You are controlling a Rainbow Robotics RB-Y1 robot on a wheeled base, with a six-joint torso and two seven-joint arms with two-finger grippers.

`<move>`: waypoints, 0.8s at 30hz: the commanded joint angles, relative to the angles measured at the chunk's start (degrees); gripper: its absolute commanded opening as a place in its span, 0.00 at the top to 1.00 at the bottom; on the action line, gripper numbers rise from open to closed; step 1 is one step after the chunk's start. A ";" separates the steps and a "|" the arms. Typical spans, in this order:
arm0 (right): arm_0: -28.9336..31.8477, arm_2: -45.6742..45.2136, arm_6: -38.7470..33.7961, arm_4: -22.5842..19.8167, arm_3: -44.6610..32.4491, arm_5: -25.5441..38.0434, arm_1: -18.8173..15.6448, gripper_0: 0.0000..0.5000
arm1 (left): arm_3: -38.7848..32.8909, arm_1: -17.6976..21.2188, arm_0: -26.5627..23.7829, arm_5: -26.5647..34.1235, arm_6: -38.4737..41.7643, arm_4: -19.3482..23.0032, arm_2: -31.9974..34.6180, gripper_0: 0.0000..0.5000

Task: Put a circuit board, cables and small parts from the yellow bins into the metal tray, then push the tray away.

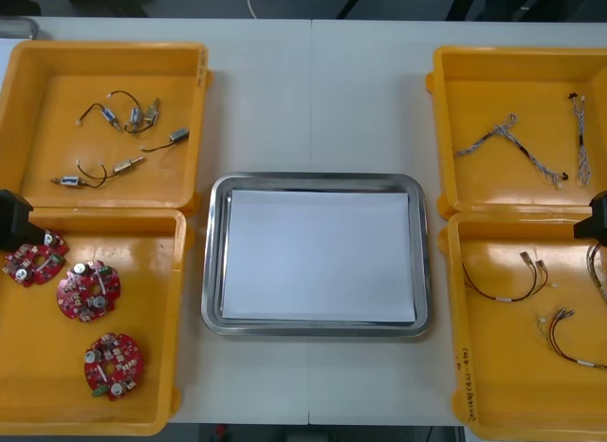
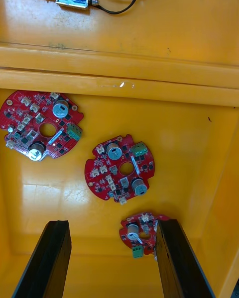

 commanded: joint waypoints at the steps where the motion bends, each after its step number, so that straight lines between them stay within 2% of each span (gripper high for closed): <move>1: 0.63 -1.90 0.74 0.07 -0.58 0.19 -1.94 0.00 | -1.72 2.44 0.93 0.34 -5.79 0.44 1.85 0.00; 24: 0.63 -1.90 0.74 0.07 -0.58 0.19 -1.94 0.00 | -1.72 2.44 0.93 0.34 -5.79 0.44 1.85 0.00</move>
